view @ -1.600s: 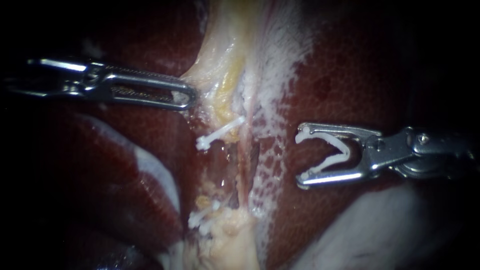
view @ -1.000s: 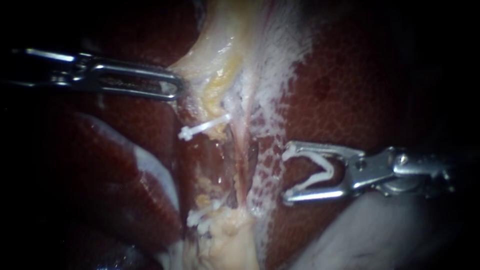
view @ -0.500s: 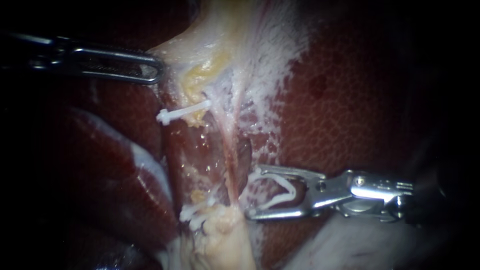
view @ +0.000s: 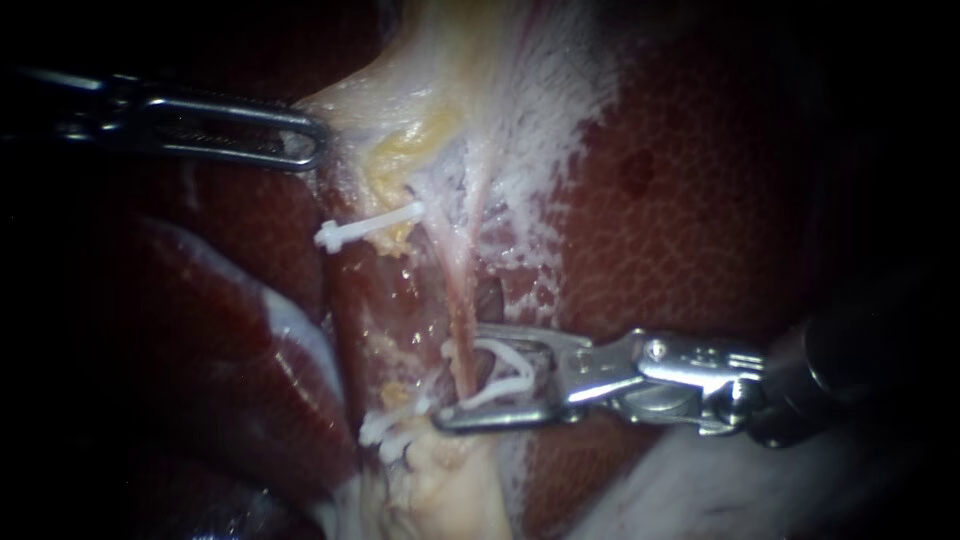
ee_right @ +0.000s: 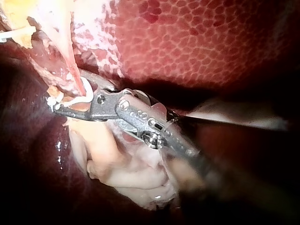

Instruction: Clipping first clip right tube

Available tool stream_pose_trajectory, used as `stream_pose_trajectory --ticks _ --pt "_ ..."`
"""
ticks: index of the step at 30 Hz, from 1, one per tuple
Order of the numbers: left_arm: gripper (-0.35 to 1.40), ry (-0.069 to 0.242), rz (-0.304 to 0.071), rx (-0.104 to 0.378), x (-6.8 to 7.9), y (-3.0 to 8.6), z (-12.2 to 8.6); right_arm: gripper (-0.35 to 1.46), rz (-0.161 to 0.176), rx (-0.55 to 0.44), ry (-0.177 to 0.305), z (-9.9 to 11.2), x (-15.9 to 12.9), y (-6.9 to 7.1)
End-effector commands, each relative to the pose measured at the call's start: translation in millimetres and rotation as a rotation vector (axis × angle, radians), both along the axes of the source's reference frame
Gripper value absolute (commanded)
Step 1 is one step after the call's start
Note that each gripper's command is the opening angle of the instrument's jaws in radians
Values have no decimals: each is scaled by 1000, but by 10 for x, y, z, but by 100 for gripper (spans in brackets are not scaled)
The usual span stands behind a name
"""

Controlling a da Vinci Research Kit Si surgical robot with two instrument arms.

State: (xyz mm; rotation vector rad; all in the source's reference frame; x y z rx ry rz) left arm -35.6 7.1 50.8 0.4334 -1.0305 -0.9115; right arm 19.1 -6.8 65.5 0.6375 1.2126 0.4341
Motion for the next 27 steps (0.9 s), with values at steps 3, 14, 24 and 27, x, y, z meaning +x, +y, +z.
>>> stream_pose_trajectory --ticks 3,14,24,27 --pt "-35 0 0 0 0 0 0 60 -1 5 0 -2 3 -1" --pt "-35 1 0 0 0 -1 0 51 -15 104 -4 -25 -12 -15" --pt "-35 1 0 0 0 -1 0 40 -74 151 15 -36 -17 -20" --pt "-35 1 -1 0 -1 -1 0 30 -72 157 13 -35 -16 -18"
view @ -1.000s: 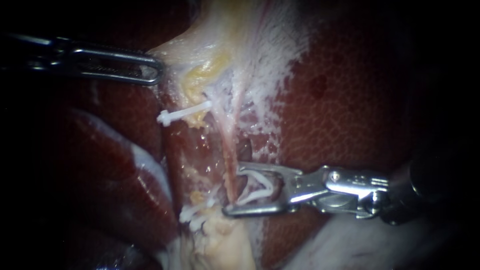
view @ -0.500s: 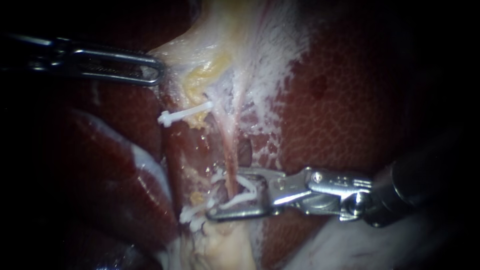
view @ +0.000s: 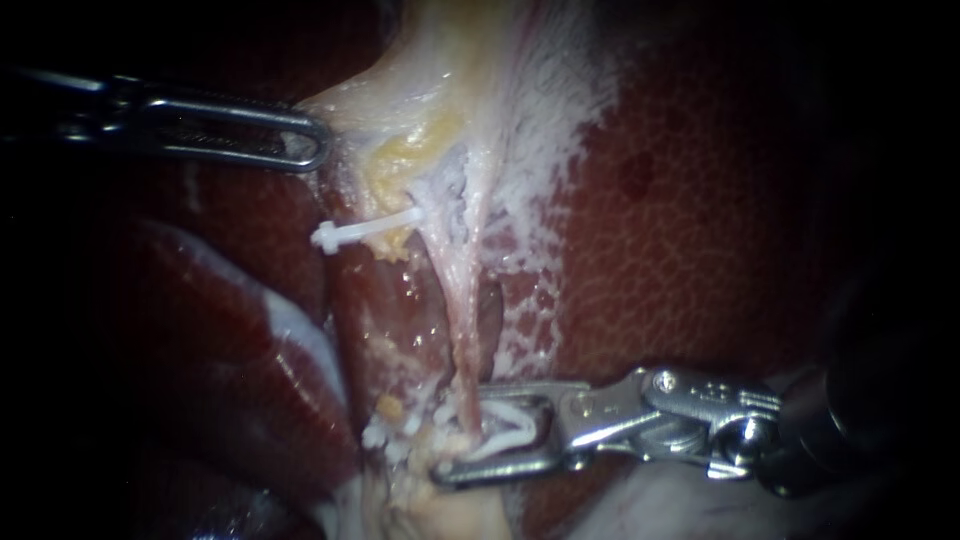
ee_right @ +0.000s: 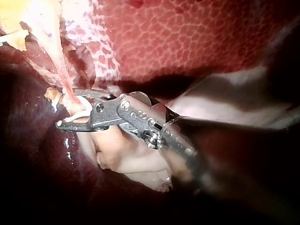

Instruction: Clipping first clip right tube

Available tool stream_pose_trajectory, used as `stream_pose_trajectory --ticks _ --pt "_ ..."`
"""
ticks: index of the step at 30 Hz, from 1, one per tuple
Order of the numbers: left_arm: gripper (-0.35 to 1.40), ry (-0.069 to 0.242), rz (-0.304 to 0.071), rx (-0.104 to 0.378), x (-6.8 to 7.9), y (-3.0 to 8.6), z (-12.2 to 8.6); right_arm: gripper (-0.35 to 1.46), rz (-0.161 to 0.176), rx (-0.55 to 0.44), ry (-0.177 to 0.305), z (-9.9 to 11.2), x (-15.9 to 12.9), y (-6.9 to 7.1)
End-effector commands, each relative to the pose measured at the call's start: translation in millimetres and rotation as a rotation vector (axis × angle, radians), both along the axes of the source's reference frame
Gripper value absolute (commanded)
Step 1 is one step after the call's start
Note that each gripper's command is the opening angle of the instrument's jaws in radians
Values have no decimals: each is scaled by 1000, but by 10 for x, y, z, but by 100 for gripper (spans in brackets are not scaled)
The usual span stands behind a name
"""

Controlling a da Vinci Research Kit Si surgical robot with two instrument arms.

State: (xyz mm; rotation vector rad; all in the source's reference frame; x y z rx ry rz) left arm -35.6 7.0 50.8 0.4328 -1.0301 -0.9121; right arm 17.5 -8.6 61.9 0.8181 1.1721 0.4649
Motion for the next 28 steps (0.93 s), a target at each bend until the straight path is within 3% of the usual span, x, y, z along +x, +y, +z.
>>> stream_pose_trajectory --ticks 1,3,5,8,28 --pt "-35 0 0 0 0 0 0 24 4 6 -4 1 1 0" --pt "-35 0 0 0 -1 0 0 -5 12 15 -10 3 2 2" --pt "-35 0 0 0 -1 0 0 -21 59 7 -32 8 4 6" --pt "-35 0 -1 0 -1 0 0 -33 68 23 -40 13 3 11" --pt "-35 1 -1 0 -2 0 -1 -35 73 42 -47 15 -1 8"
